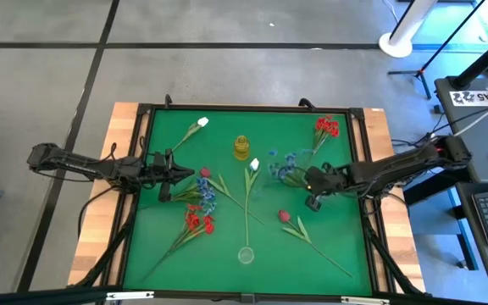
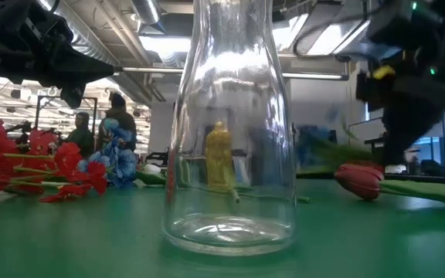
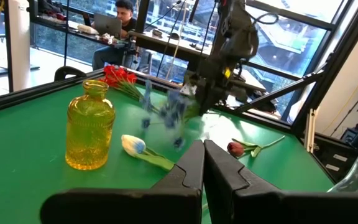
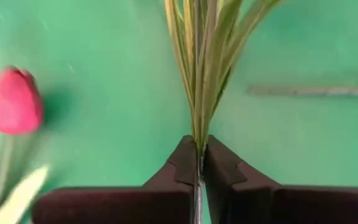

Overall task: Sort flowers into vase by color
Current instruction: Put the right blue flowers into the transparent vase

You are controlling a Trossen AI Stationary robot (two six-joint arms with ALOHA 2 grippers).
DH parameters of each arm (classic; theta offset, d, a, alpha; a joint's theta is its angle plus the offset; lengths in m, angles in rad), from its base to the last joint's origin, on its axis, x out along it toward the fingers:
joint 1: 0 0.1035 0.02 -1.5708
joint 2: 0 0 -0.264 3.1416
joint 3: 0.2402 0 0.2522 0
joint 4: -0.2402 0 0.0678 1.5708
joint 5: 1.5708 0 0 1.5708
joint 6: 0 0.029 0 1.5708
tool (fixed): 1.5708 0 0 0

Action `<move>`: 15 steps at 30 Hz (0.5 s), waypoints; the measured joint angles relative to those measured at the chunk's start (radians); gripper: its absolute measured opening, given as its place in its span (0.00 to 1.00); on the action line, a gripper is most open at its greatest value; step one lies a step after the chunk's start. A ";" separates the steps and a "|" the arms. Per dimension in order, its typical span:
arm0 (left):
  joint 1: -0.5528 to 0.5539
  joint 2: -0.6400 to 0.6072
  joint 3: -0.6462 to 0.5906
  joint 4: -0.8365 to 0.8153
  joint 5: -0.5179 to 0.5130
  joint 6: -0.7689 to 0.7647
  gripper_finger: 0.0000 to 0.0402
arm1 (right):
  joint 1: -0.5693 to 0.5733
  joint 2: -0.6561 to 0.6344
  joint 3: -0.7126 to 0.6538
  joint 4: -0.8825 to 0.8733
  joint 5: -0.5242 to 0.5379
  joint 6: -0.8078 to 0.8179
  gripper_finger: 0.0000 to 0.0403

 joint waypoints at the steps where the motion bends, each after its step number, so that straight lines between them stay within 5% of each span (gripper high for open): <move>1: 0.000 0.000 0.000 0.000 0.000 0.000 0.00 | 0.000 -0.021 0.010 -0.004 0.009 0.000 0.03; 8: 0.000 0.000 0.000 0.000 0.000 0.000 0.00 | 0.001 -0.212 0.050 0.052 0.058 -0.016 0.02; 15: 0.000 0.000 0.000 0.000 0.000 0.000 0.00 | 0.082 -0.280 0.012 0.553 0.056 -0.211 0.02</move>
